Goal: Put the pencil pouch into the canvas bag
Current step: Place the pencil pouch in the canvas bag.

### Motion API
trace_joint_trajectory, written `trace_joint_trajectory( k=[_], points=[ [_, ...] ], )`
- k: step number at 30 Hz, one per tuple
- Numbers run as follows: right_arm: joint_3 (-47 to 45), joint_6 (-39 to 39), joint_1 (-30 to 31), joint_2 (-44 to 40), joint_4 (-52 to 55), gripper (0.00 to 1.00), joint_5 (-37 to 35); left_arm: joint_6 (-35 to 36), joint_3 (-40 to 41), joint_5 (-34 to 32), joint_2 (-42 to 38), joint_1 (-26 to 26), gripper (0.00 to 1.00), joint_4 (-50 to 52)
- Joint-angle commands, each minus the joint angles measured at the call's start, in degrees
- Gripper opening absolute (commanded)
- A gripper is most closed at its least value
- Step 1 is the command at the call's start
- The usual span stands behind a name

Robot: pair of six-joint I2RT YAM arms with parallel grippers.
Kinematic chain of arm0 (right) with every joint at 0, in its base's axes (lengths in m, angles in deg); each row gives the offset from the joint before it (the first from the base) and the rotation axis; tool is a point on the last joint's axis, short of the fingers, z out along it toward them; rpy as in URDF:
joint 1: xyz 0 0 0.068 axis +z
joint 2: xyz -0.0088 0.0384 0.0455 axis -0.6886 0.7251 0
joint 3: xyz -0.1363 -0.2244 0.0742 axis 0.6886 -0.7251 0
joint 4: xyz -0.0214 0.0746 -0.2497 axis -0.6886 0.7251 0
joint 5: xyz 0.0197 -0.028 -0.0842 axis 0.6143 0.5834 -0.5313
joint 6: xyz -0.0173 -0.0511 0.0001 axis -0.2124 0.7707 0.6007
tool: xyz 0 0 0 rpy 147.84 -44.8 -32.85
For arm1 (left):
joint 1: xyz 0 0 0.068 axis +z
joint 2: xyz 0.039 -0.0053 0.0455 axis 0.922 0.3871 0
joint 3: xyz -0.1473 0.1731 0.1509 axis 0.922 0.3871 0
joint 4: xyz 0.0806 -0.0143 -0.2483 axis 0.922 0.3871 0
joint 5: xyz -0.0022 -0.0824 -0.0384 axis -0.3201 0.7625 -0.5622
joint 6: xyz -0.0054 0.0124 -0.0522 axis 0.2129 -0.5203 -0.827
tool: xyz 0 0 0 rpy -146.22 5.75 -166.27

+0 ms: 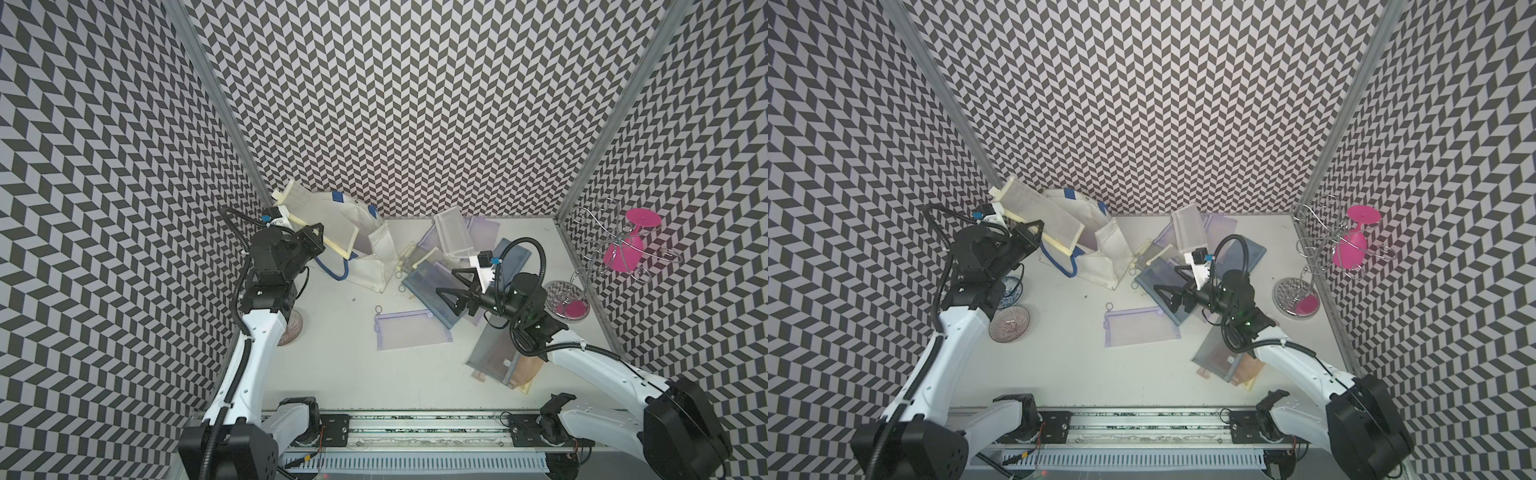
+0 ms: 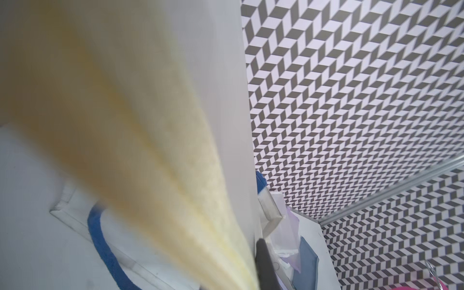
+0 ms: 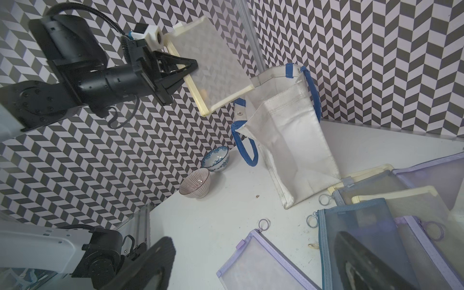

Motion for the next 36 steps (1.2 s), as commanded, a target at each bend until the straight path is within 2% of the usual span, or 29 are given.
trace_joint_trajectory(
  k=[1, 11, 16, 24, 30, 34, 36],
  points=[
    [-0.15, 1.01, -0.30, -0.73, -2.63, 0.99, -1.32, 1.56, -4.40, -2.45, 4.57, 0.18, 0.00, -1.94],
    [-0.66, 0.49, -1.07, -1.19, -2.88, 0.99, -1.97, 0.36, -9.11, -6.08, 18.26, -4.51, 0.00, -3.41],
    [-1.07, 0.24, -1.70, -1.71, -3.14, 0.99, -1.99, -0.16, -10.16, -9.47, 20.33, -8.65, 0.00, -2.89],
    [-1.13, -0.95, -2.39, -1.86, -3.40, 0.99, -1.15, -1.22, -10.84, -9.49, 22.63, -9.63, 0.01, -0.79],
    [-1.28, -1.08, -2.80, -2.65, -3.26, 0.99, -1.17, 0.62, -11.55, -9.75, 23.88, -8.98, 0.18, 2.39],
    [-1.80, -1.02, -2.86, -3.59, -3.40, 0.99, -1.83, 0.64, -10.97, -8.99, 23.81, -8.45, 0.26, 2.52],
    [-1.85, -1.07, -3.08, -3.82, -3.53, 0.99, -1.82, 1.07, -11.25, -9.09, 23.62, -8.38, 0.36, 3.00]
  ],
)
